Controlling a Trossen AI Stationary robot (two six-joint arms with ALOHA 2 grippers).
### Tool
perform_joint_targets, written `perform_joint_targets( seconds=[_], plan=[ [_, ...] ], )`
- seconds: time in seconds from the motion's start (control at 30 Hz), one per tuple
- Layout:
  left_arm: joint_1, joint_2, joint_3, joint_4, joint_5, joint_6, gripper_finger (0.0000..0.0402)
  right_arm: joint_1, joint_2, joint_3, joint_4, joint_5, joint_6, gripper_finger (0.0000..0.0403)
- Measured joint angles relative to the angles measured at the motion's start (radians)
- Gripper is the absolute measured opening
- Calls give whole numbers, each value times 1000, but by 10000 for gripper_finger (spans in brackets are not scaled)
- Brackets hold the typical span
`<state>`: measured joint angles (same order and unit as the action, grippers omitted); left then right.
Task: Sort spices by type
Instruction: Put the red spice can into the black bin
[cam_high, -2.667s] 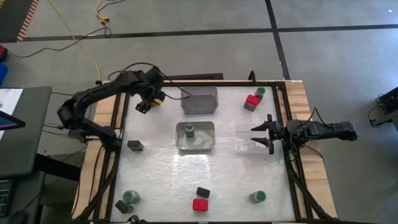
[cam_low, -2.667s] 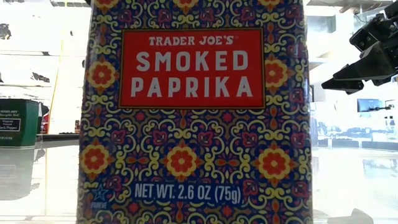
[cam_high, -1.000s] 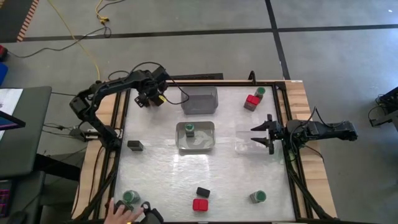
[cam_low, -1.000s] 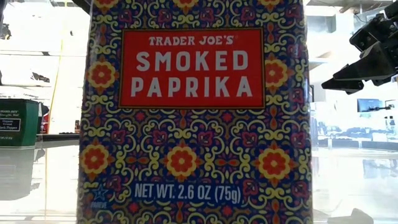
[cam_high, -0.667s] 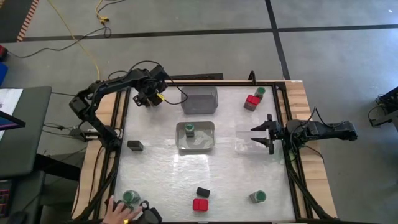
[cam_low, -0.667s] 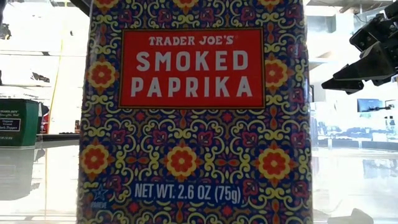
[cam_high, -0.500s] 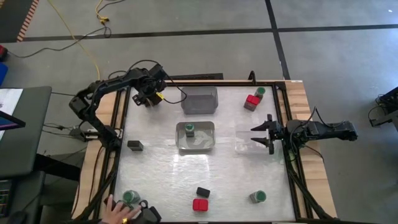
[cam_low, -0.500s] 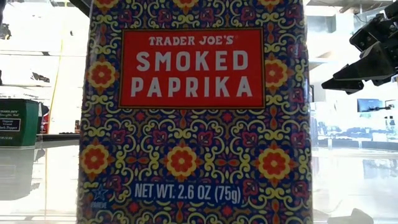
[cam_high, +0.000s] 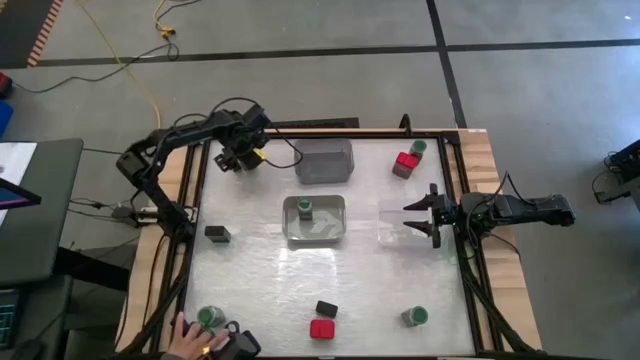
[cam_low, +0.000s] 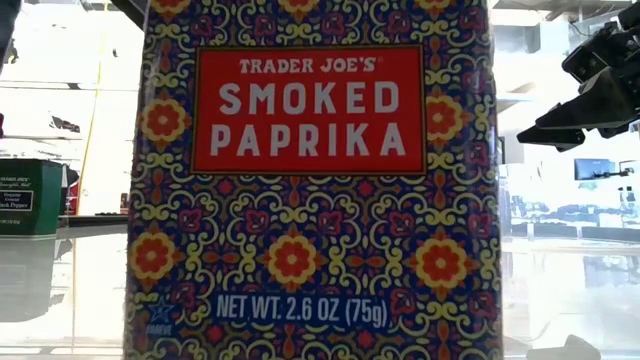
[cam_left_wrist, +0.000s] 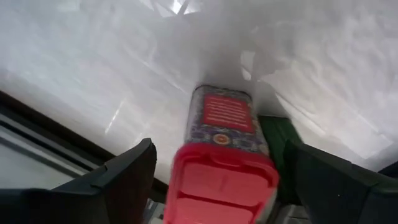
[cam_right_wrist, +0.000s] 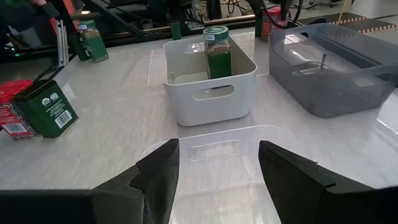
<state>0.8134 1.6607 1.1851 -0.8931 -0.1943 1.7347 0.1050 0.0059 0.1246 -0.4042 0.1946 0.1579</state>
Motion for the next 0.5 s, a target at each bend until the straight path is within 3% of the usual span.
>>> perform_joint_targets(
  seconds=[0.5],
  plan=[
    [12, 0, 0, 20, -8, 36, 333, 0, 0, 0, 0, 0, 0, 249]
  ],
)
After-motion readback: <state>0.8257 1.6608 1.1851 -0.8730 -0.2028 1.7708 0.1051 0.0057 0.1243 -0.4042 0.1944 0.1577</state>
